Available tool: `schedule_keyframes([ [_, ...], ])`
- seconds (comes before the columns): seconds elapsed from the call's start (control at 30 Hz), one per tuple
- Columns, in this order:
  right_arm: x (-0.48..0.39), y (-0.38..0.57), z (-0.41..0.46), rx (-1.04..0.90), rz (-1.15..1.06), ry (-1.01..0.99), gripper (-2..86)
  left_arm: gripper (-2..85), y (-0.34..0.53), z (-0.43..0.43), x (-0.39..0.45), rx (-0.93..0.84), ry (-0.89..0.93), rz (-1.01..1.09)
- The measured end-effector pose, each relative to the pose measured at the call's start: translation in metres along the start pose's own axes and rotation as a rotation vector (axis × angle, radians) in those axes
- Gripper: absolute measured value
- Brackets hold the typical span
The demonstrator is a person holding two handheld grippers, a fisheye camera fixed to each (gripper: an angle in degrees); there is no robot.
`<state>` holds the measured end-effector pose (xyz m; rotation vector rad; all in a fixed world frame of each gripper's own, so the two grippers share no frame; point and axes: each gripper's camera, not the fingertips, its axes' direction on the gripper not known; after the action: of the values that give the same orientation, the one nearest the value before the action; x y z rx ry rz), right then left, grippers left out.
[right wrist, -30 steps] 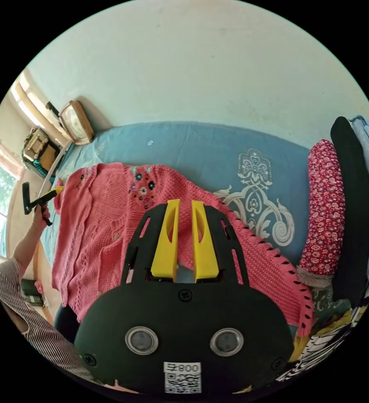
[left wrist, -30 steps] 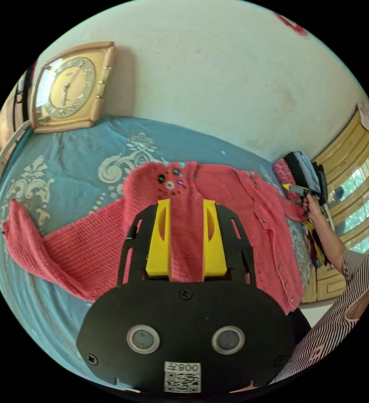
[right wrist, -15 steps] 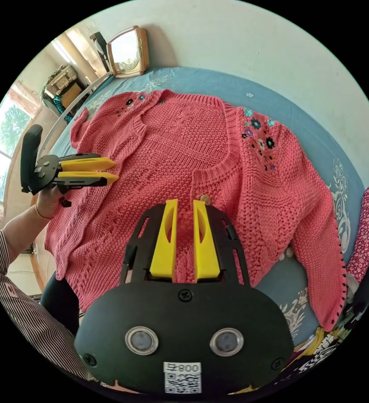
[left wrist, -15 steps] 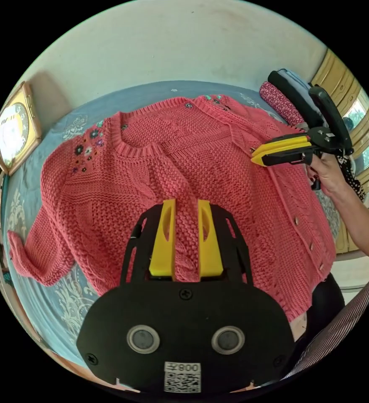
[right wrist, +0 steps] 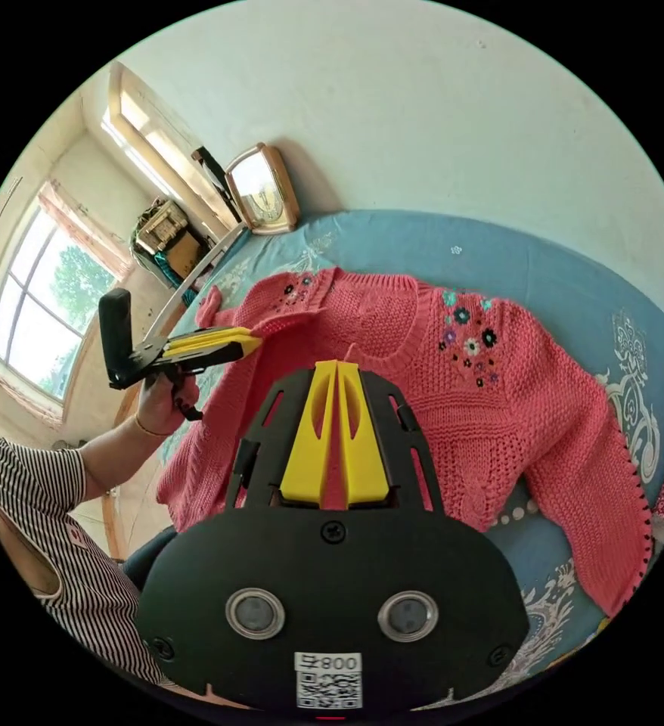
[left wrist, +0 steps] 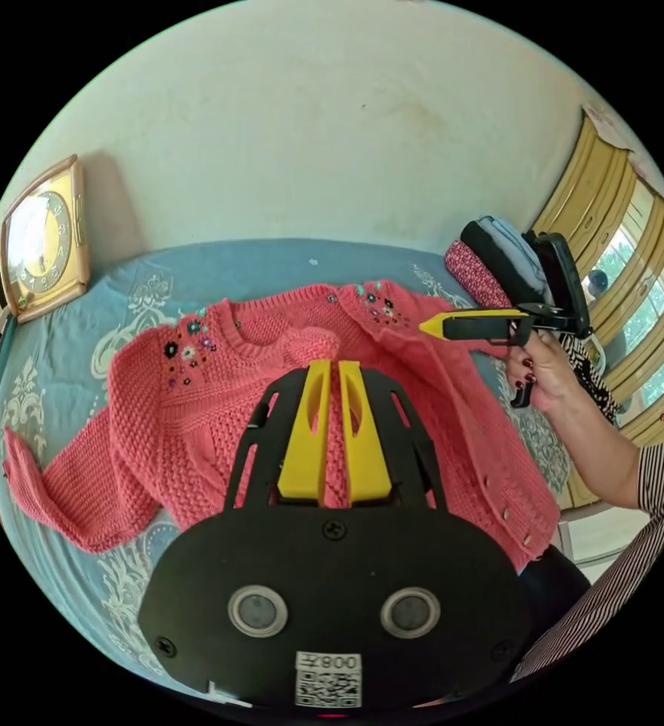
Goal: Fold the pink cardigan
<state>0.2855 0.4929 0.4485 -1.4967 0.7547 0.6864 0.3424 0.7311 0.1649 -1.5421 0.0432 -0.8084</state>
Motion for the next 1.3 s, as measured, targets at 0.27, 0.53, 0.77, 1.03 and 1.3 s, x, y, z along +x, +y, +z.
schedule_keyframes([
  [0.27,0.011,-0.018,0.060,-0.126,0.015,0.011,1.1,3.6,0.030,0.031,0.015,-0.114,0.073,-0.045],
  [0.53,-0.016,0.064,0.061,-0.245,-0.015,-0.048,5.6,8.1,0.162,-0.007,0.054,-0.257,0.290,-0.202],
  [0.77,-0.050,0.122,0.047,-0.301,0.049,-0.073,5.8,10.0,0.221,-0.009,0.139,-0.386,0.272,-0.175],
  [1.03,-0.063,0.126,0.053,-0.311,0.099,-0.109,5.9,4.3,0.228,0.014,0.185,-0.465,0.014,0.005],
  [1.3,-0.038,0.022,0.072,-0.167,0.102,-0.162,7.8,2.7,0.242,0.009,0.199,-0.392,0.189,-0.026],
])
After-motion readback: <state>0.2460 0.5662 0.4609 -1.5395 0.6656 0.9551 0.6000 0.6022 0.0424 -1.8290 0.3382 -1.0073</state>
